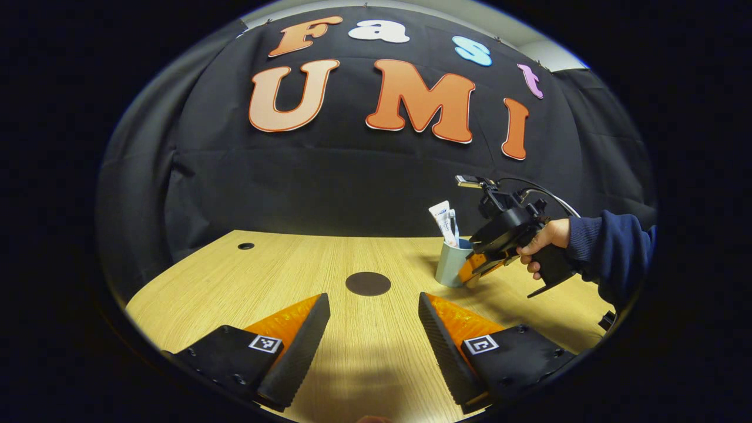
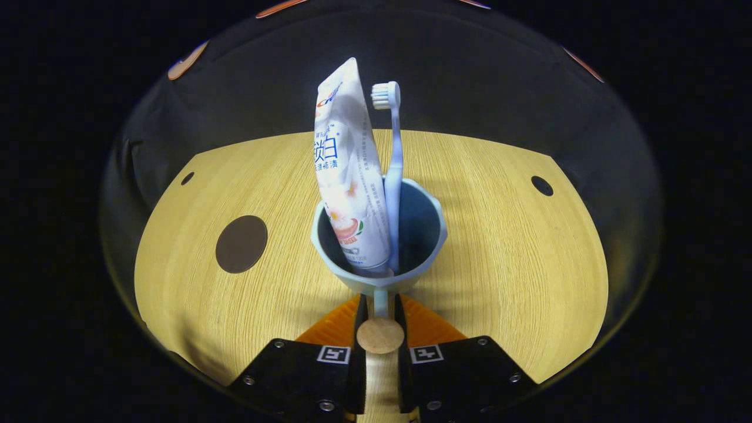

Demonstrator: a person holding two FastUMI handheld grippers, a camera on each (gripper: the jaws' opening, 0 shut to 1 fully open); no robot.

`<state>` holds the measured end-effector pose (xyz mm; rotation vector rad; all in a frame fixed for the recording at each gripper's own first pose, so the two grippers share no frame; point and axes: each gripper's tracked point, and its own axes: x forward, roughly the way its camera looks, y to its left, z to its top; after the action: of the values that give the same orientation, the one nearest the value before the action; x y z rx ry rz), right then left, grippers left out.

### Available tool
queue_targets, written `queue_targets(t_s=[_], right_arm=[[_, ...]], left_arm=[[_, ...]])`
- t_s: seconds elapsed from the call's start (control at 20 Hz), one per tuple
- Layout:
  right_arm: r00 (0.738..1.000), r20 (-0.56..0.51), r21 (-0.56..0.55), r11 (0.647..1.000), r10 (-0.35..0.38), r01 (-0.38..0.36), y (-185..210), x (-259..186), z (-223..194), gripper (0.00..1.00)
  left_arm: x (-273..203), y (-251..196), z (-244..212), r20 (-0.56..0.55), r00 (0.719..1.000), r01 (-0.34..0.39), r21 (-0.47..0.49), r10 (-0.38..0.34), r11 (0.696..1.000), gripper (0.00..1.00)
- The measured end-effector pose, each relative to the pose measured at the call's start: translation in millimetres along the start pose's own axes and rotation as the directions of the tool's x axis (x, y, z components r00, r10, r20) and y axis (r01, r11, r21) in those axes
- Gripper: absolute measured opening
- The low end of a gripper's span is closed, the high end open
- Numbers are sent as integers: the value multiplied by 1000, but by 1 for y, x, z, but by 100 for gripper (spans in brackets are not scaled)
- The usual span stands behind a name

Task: Put the toothbrush and toothpaste on the desktop into the cup, then pick up the cup and place it on the coaster on the desktop.

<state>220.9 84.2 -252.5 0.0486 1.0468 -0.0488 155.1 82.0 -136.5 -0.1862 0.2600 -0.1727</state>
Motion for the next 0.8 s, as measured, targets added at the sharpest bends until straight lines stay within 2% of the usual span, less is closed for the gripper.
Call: queue_targets(t_s=[0.15, 0.45, 0.8], right_arm=[[1000, 14, -29, 1000, 0, 1, -4, 1, 3, 20], [997, 46, -38, 997, 62, -61, -2, 4, 6, 19], [990, 78, -138, 985, 117, -105, -12, 10, 13, 19]], left_arm=[[1, 0, -2, -9, 1000, -2, -3, 2, 1000, 97], [-1, -1, -6, -13, 1000, -2, 11, 2, 1000, 97], [-4, -3, -12, -31, 999, 9, -27, -10, 1000, 96]])
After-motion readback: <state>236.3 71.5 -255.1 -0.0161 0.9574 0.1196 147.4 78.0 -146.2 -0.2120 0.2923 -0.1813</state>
